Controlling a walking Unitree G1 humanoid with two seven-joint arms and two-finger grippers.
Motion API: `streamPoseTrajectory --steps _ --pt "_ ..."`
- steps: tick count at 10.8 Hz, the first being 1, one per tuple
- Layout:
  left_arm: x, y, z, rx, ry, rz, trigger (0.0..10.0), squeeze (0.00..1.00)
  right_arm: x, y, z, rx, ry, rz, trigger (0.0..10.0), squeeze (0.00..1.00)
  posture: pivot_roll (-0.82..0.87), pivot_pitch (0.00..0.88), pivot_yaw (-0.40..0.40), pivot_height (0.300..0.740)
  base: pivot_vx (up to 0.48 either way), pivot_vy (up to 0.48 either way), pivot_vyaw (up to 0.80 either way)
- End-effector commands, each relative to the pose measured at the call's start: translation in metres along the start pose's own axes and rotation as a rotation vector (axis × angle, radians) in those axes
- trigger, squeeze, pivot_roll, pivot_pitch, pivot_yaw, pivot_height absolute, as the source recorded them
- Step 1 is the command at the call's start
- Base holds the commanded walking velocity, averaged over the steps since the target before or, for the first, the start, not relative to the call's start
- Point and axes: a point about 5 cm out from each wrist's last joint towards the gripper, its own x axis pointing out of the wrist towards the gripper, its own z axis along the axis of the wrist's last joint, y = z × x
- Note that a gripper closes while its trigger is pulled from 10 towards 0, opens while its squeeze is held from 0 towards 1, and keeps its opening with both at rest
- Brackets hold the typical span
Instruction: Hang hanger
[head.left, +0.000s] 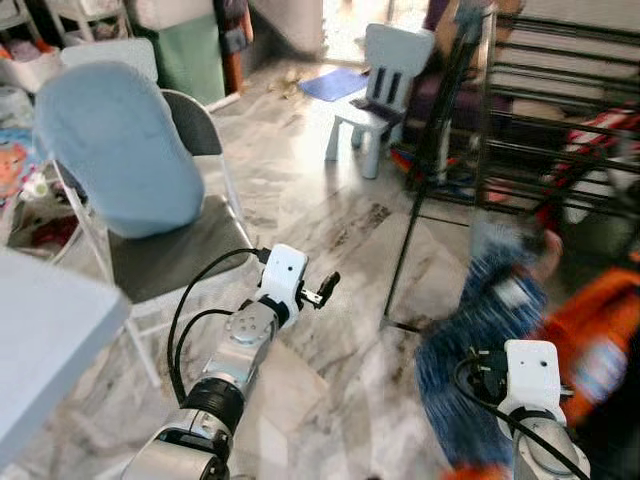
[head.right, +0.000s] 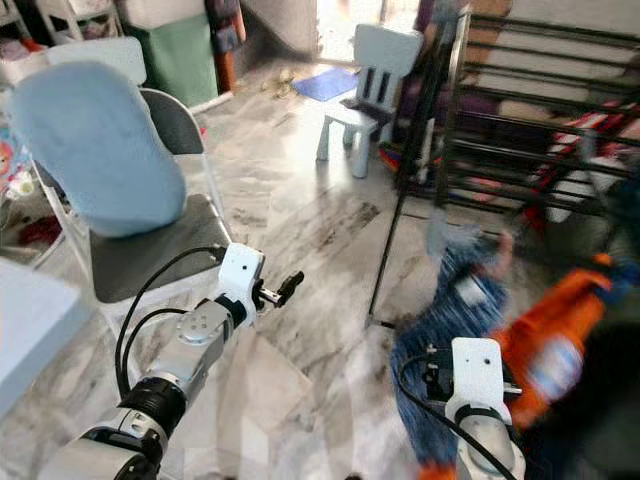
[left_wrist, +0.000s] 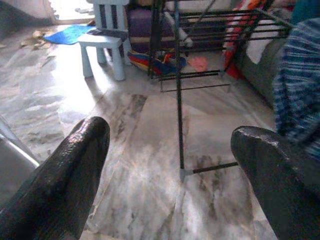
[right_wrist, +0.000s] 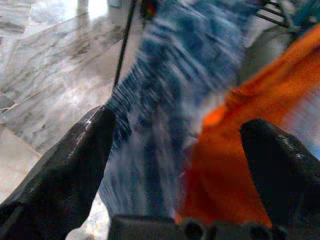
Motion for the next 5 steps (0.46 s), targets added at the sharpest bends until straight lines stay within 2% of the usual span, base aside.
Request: streamPoseTrajectory --steps 1,5 --pt "0.001 -0.0012 0.0006 0.013 0.006 -0.005 10.0 0.0 -0.0001 -0.0006 0.0022 -0.002 -0.011 0.0 10.0 0.0 -0.07 0.0 -0.021 0.74 -0.311 0.0 0.0" --pt "0.0014 0.0025 -0.002 0.028 0.027 0.013 10.0 0.0 0.0048 -0.0007 0.0017 0.005 -0.01 -0.002 10.0 0.0 -0.06 0.0 -0.017 0.74 -0.308 0.0 0.0"
